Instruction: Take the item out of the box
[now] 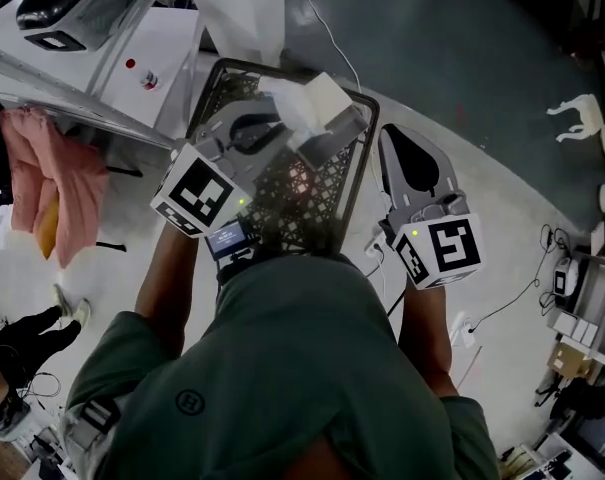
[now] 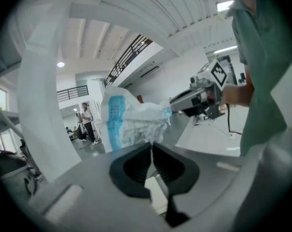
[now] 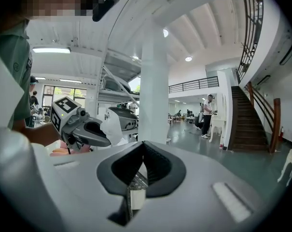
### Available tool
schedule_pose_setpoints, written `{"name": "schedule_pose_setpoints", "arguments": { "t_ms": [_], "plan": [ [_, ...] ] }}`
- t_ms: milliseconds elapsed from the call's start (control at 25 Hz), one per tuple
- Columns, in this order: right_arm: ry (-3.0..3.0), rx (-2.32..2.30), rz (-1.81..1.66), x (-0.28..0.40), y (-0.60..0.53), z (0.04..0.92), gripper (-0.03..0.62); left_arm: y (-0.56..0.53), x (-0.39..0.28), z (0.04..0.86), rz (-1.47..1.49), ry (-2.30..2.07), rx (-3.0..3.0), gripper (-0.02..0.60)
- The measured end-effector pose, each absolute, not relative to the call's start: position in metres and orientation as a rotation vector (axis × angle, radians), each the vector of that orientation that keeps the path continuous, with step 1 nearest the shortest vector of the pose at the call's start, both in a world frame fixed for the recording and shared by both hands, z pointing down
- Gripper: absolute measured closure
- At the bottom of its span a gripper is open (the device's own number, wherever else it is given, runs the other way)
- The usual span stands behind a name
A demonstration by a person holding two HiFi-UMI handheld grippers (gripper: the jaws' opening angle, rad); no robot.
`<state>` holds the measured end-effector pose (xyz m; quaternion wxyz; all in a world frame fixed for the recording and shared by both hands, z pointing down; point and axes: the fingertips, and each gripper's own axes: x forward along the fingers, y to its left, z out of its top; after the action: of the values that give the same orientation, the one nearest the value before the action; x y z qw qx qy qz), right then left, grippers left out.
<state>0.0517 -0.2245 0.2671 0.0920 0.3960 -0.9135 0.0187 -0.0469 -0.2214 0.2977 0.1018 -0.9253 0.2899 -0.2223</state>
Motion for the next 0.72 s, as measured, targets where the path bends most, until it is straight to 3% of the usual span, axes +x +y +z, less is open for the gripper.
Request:
{"name": "schedule_pose_setpoints", "arguments": {
  "t_ms": [720],
  "plan": [
    [-2.704, 1.071, -0.037, 0.014, -0.203, 0.254, 0.591, -0.206, -0.075, 0.281, -0.569, 0.916, -2.726, 0.569]
  ]
}}
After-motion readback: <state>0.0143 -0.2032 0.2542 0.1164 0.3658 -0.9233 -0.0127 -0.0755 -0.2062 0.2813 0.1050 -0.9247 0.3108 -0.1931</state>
